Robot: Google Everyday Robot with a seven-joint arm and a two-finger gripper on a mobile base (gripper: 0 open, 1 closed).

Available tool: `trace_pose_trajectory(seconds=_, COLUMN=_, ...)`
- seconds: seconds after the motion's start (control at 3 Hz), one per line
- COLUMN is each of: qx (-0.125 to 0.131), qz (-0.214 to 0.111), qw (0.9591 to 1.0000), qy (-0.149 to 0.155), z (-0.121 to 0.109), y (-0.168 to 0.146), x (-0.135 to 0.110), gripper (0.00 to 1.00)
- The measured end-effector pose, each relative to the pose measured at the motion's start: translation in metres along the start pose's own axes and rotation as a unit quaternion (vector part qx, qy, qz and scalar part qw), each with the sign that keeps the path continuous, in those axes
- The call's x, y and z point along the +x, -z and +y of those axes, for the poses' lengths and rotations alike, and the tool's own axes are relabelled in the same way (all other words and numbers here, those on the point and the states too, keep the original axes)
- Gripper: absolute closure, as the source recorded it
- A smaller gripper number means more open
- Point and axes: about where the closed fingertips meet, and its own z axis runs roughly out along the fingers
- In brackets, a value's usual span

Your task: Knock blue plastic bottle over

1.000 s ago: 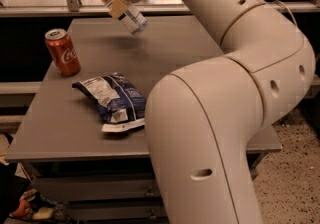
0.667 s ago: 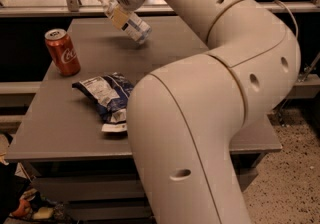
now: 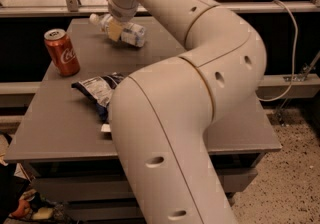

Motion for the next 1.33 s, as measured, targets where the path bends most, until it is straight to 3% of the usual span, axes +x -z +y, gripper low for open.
trace_pose_trajectory(seconds=0.33, qx=-0.042, qz=-0.031, qw=0.9985, qy=0.017, z=0.0182, y=-0.0324, x=-0.0192, gripper=0.97)
trace_pose_trajectory(seconds=1.33, qx=-0.043, qz=-0.03, qw=0.9985, qy=0.018, z=0.0165, y=-0.0273, x=-0.0228, gripper=0.3)
